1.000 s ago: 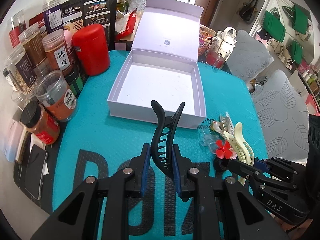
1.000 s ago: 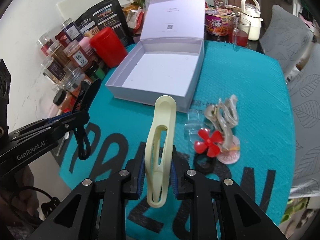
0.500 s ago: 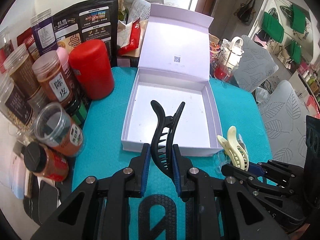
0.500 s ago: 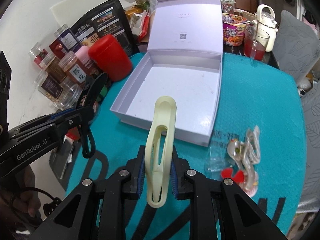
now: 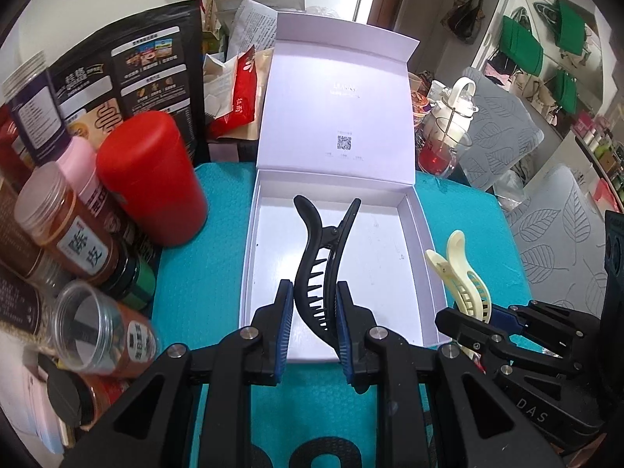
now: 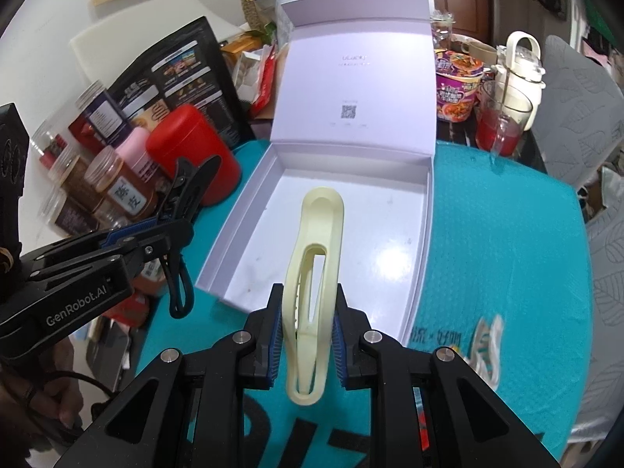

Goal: Organize rigid objects
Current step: 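Carry both held clips over the open white box and lower them inside, then open both tools to release the clips onto the box floor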

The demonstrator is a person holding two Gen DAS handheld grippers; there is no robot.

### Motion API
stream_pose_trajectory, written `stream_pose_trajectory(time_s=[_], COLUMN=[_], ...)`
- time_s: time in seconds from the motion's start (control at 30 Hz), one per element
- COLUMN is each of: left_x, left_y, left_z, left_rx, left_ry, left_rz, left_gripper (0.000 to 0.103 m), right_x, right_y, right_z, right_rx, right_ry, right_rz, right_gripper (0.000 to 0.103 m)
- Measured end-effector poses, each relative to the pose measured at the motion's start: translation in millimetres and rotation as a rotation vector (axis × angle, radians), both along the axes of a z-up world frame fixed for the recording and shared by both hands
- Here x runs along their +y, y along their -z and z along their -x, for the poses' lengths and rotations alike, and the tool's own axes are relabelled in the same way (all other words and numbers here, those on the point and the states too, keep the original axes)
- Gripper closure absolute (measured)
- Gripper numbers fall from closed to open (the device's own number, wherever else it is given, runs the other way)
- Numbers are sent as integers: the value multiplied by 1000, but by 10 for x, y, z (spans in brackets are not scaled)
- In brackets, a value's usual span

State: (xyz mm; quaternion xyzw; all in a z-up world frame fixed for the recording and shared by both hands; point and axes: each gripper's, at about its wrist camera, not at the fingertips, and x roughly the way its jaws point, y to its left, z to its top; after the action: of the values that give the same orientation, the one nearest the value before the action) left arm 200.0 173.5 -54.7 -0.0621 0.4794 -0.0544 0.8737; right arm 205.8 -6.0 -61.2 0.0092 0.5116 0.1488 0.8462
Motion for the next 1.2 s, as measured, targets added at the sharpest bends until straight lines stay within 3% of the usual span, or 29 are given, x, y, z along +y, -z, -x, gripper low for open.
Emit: stream_pose_trajectory(time_s=[0.27, 0.63, 1.2], left_x=[-13, -37, -114], left_y=[150, 592, 1130], left_z=[-402, -903, -1328], left_rx=[17, 87, 177], left_ry=[18, 14, 19], left_rz=[-11, -15, -46], left_gripper=[82, 82, 82], right_x=[-50, -123, -100], right_y=[107, 431, 898], right_z=[-346, -824, -1310], right_rx=[-6, 19, 61], right_ry=[25, 42, 44], right_rz=[17, 42, 51], right_gripper=[81, 81, 81])
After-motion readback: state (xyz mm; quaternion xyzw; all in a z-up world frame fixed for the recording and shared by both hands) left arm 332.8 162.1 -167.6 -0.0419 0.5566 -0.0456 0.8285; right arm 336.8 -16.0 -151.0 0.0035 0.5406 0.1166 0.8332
